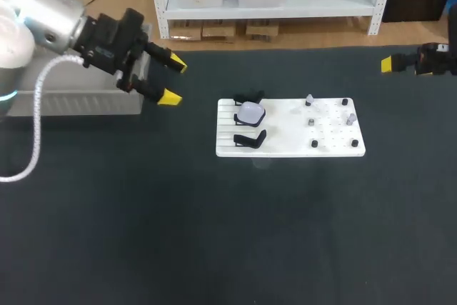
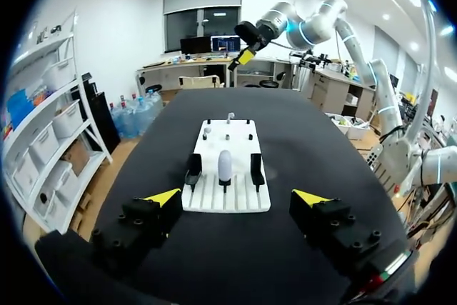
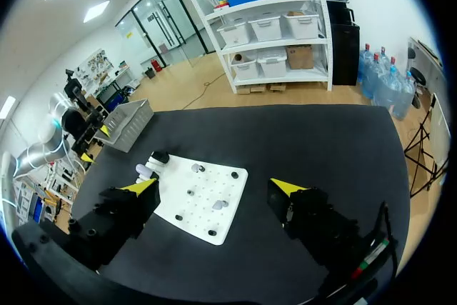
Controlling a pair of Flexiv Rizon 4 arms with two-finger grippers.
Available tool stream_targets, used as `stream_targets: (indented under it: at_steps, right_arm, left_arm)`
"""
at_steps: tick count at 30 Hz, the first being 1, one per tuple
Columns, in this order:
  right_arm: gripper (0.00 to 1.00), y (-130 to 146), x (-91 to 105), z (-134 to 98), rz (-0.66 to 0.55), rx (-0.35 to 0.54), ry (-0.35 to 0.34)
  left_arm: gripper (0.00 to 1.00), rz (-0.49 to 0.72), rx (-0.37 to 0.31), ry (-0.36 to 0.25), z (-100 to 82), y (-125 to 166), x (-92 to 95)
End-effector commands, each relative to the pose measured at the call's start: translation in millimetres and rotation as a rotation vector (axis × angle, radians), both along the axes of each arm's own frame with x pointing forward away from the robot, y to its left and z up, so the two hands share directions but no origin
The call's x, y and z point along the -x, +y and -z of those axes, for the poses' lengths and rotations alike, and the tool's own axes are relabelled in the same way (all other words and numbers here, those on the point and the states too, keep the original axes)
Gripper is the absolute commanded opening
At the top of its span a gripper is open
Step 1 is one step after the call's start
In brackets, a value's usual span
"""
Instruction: Pick up each earbud case from the left stands, insert the matching earbuds, close the lid, and place the case in the box.
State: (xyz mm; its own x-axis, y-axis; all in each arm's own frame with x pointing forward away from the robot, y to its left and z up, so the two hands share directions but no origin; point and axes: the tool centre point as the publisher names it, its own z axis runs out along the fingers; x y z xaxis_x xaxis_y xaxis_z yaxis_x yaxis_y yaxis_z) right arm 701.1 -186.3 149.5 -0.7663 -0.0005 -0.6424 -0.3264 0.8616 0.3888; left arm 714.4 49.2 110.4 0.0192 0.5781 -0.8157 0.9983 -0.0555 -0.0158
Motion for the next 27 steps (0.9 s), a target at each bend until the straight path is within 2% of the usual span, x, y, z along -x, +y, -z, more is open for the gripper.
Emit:
stream_targets:
  at_steps: [1,7,15,27]
  right_arm:
    - [1.0,0.2,0.4,-0.3,0.001,0.002,0.0]
    - [1.0,0.2,0.4,-0.3,0.001,0.002,0.0]
    - [1.0,0.2,0.4,-0.3,0.001,0.002,0.0]
    - [1.0,0.2,0.4,-0.3,0.001,0.002,0.0]
  left_arm:
    - [1.0,0.04,0.0,0.009,14.3,-22.7,-13.7]
    - [1.0,0.072,0.007,0.02,30.7,-43.1,-18.3]
    - [1.0,0.051,0.03,0.056,52.3,-50.4,-16.9]
    - [1.0,0.033,0.093,0.066,62.9,-64.2,-14.5]
